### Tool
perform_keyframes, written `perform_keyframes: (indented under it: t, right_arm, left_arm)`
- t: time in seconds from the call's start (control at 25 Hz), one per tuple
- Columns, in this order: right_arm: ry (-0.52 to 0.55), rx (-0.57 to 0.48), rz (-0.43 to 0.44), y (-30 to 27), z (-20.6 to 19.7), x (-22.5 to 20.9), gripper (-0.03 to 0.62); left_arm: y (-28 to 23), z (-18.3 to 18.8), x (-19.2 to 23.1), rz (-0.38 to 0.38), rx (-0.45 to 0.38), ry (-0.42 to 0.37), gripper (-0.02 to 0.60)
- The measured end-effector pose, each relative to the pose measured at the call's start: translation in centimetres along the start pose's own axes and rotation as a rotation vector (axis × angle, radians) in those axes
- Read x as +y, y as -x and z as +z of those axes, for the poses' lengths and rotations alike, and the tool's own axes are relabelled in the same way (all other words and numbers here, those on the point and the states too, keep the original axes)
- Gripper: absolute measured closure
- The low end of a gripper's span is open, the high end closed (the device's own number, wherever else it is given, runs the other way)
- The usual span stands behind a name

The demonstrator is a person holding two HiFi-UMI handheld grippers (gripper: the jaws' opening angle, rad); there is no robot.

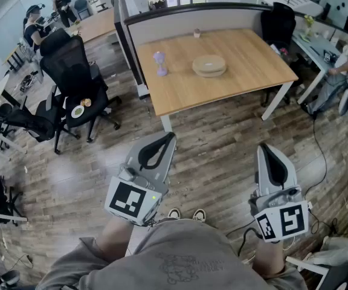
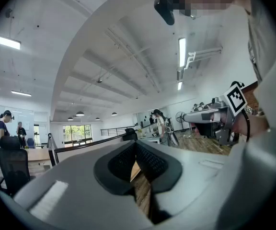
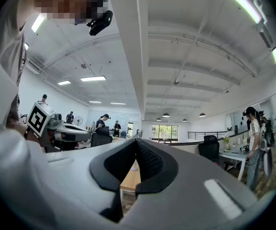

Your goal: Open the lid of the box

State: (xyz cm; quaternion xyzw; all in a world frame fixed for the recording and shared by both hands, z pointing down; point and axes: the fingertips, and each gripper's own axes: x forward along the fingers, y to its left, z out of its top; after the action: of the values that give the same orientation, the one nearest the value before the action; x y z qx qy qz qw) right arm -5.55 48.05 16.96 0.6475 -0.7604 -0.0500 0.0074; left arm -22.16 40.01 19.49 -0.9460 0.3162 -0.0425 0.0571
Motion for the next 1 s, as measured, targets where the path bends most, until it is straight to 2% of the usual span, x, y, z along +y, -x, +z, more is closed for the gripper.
perform_keyframes:
  t: [0.2, 0.4, 0.56, 0.6, 0.68, 0.76, 0.8, 1.0]
  right_arm:
    - [-0.058, -0.032, 0.014, -0.3, 0.2, -0.1, 0.583]
    - [-0.045, -0.003, 0.016, -0.5, -0.5, -0.3, 0.583]
    - [-0.046, 0.011, 0.019, -0.5, -1.1, -0.9, 0.583]
    - [-0.048, 0.012, 0.021, -0.4, -1.2, -1.1, 0.583]
    - [-0.05, 0.014, 0.027, -0.4, -1.4, -1.6, 0.583]
    - [-0.051, 0.017, 0.034, -0.3, -1.7, -2.1, 0.583]
    - [-0.053, 0.018, 0.037, -0.2, -1.9, -2.4, 0.583]
    - [-0.05, 0.023, 0.049, 0.1, -2.5, -3.8, 0.583]
  left_arm:
    - [-0.4, 0.0, 0.3, -0.001, -0.004, -0.002, 0.583]
    - [-0.8, -0.3, -0.1, -0.011, 0.01, -0.005, 0.581]
    - [-1.4, -0.4, 0.0, 0.009, -0.031, -0.017, 0.576]
    - [-1.6, -0.5, -0.1, 0.015, -0.023, -0.022, 0.523]
    - [-2.3, -1.1, -0.2, 0.027, 0.026, -0.035, 0.366]
    - [-3.0, -1.4, -0.3, 0.046, 0.05, -0.043, 0.258]
    - [-3.2, -1.5, -0.5, 0.05, 0.047, -0.042, 0.242]
    - [-3.7, -1.3, -1.6, 0.043, -0.01, -0.049, 0.264]
